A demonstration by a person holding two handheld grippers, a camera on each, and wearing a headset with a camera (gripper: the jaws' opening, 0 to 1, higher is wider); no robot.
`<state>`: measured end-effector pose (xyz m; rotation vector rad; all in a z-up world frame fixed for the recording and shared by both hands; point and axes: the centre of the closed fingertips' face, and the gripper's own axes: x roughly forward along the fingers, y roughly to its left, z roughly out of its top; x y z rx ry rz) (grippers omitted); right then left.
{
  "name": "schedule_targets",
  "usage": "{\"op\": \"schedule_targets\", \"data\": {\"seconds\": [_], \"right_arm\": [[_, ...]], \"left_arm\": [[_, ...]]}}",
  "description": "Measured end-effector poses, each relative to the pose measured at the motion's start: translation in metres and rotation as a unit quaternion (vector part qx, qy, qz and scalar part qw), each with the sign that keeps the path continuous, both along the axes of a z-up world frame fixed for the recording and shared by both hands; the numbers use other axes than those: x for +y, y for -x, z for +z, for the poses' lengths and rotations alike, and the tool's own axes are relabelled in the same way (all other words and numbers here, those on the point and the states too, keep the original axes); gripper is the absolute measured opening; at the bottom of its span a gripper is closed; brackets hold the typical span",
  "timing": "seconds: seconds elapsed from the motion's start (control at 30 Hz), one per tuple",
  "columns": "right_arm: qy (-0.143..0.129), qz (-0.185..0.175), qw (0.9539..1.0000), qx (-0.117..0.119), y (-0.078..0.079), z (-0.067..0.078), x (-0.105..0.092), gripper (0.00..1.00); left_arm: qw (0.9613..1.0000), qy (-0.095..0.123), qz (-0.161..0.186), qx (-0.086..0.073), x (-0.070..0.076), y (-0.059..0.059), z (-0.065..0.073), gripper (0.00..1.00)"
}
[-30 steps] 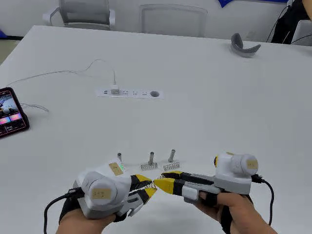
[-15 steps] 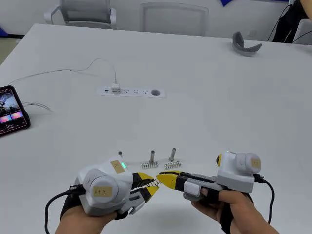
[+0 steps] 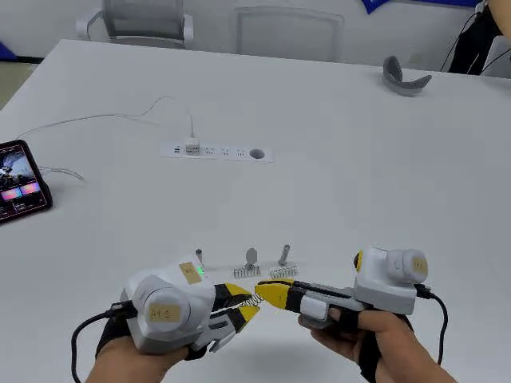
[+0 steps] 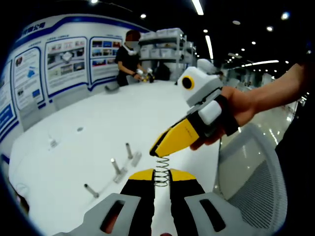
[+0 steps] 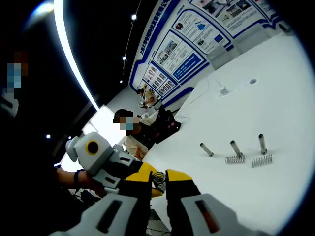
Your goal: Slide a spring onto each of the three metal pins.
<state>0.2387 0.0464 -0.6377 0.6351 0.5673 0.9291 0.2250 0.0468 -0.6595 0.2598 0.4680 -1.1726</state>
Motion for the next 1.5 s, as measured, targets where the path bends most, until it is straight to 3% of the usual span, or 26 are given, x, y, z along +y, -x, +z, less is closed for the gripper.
{"op": "schedule_targets", "data": {"seconds": [0.1, 0.17, 0.33, 0.43, 0.6, 0.67, 0.7, 0.83, 1.1, 1.2, 1.3, 1.43, 1.5], "right_arm": [[0.013, 0.012, 0.9998, -0.007, 0.0, 0.003, 0.0, 0.12], [0.035, 0.031, 0.9988, -0.017, 0.002, 0.004, 0.0, 0.12], [0.097, 0.089, 0.9904, -0.041, 0.007, 0.008, 0.001, 0.12], [0.133, 0.124, 0.9817, -0.057, 0.009, 0.011, 0.001, 0.12], [0.188, 0.187, 0.961, -0.08, 0.014, 0.014, 0.002, 0.12], [0.21, 0.216, 0.9494, -0.089, 0.017, 0.013, 0.003, 0.12], [0.225, 0.234, 0.9411, -0.096, 0.019, 0.012, 0.003, 0.12], [0.254, 0.272, 0.9217, -0.108, 0.024, 0.007, 0.005, 0.12], [0.279, 0.314, 0.8992, -0.12, 0.029, 0.0, 0.009, 0.12], [0.292, 0.333, 0.8878, -0.123, 0.033, -0.005, 0.01, 0.12], [0.298, 0.344, 0.882, -0.123, 0.036, -0.008, 0.011, 0.12], [0.299, 0.351, 0.8787, -0.124, 0.037, -0.011, 0.013, 0.12], [0.303, 0.354, 0.8761, -0.124, 0.037, -0.013, 0.013, 0.12]], "left_arm": [[1.0, 0.006, -0.005, 0.002, 0.0, -0.001, 0.002, 0.1], [0.9998, 0.011, -0.012, 0.006, -0.001, 0.0, 0.004, 0.1], [0.999, 0.021, -0.036, 0.016, -0.005, 0.003, 0.007, 0.1], [0.9985, 0.023, -0.047, 0.015, -0.007, 0.004, 0.01, 0.1], [0.9976, 0.024, -0.065, 0.011, -0.01, 0.006, 0.013, 0.1], [0.9971, 0.022, -0.071, 0.01, -0.011, 0.006, 0.013, 0.1], [0.9968, 0.02, -0.077, 0.009, -0.011, 0.008, 0.013, 0.1], [0.9959, 0.014, -0.09, 0.008, -0.011, 0.011, 0.011, 0.1], [0.9944, 0.0, -0.106, 0.002, -0.008, 0.016, 0.008, 0.1], [0.993, -0.013, -0.118, -0.004, -0.007, 0.018, 0.006, 0.1], [0.9923, -0.016, -0.123, -0.003, -0.006, 0.02, 0.005, 0.1], [0.9923, -0.01, -0.123, 0.0, -0.007, 0.021, 0.006, 0.1], [0.9917, -0.021, -0.126, -0.006, -0.007, 0.022, 0.003, 0.1]]}}
